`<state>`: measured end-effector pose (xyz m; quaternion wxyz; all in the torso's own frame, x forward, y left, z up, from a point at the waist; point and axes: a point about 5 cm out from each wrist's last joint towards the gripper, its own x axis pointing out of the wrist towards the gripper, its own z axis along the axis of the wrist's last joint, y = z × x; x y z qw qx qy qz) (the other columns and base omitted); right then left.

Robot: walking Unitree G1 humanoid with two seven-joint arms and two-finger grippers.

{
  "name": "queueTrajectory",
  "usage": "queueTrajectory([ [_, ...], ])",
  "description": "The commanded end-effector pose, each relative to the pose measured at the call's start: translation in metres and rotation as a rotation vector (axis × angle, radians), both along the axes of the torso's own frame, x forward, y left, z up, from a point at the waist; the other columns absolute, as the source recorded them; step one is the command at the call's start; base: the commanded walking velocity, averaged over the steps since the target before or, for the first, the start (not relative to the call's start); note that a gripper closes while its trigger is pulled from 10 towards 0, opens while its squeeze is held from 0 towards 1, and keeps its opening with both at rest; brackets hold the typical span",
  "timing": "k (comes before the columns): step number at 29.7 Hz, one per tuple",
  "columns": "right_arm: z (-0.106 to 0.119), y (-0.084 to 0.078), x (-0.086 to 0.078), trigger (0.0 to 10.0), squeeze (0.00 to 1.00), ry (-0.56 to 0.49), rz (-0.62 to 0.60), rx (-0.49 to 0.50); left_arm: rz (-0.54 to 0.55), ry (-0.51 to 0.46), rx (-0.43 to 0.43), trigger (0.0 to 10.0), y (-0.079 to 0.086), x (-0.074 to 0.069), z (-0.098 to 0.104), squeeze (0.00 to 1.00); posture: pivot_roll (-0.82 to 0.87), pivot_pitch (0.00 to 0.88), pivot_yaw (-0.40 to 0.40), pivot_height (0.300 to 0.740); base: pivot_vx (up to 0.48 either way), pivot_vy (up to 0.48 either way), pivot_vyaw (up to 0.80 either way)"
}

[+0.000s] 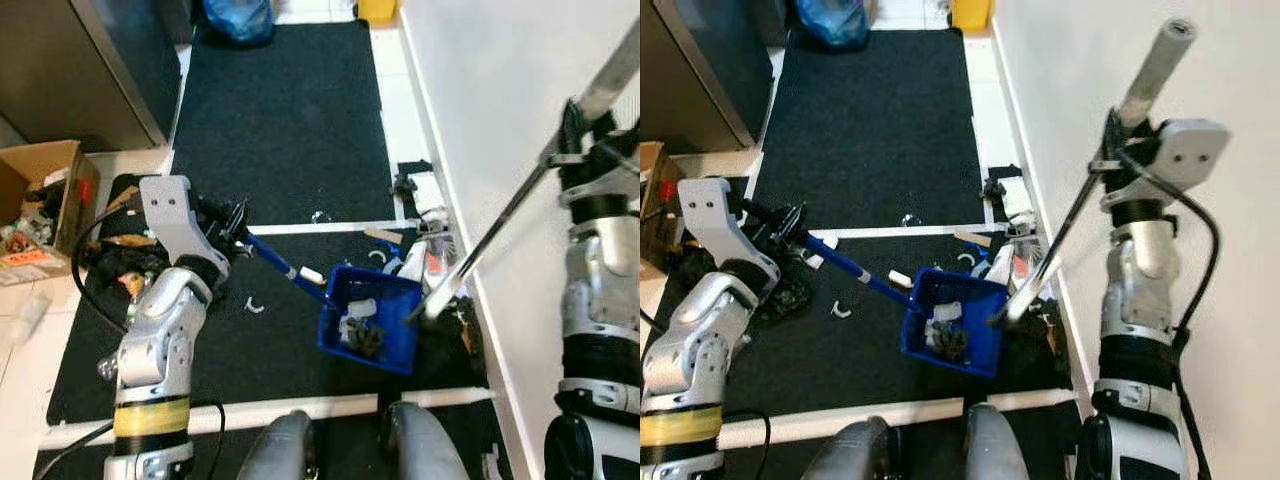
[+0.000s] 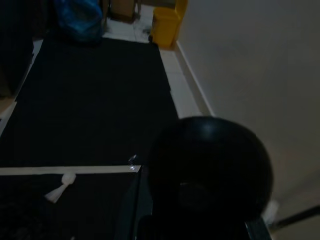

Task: Sweep floor

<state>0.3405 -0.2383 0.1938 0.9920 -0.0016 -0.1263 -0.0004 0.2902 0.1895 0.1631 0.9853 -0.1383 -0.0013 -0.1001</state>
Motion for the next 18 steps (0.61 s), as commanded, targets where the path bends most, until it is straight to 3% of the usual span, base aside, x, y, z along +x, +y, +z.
queueTrajectory([
  [1,-0.005,-0.001,-0.001,10.0,0.0,-0.005,-0.012,-0.021,0.0,-0.034,-0.066,10.0,0.001,-0.004,0.008,0.0,0.09,0.089,-0.016,0.74,0.0,0.0,0.0],
  [12,-0.027,0.005,0.001,10.0,0.0,0.066,0.036,-0.078,0.119,-0.027,-0.118,10.0,0.02,-0.004,0.017,0.0,0.09,0.046,-0.03,0.74,0.0,0.0,0.0],
  [15,-0.049,0.018,-0.001,10.0,0.0,0.124,0.076,-0.11,0.179,0.044,-0.045,10.0,0.016,-0.004,0.001,0.0,0.09,0.02,-0.037,0.74,0.0,0.0,0.0],
  [18,-0.052,0.019,-0.001,10.0,0.0,0.132,0.078,-0.105,0.183,0.066,-0.031,10.0,0.014,-0.003,-0.003,0.0,0.09,0.02,-0.037,0.74,0.0,0.0,0.0],
])
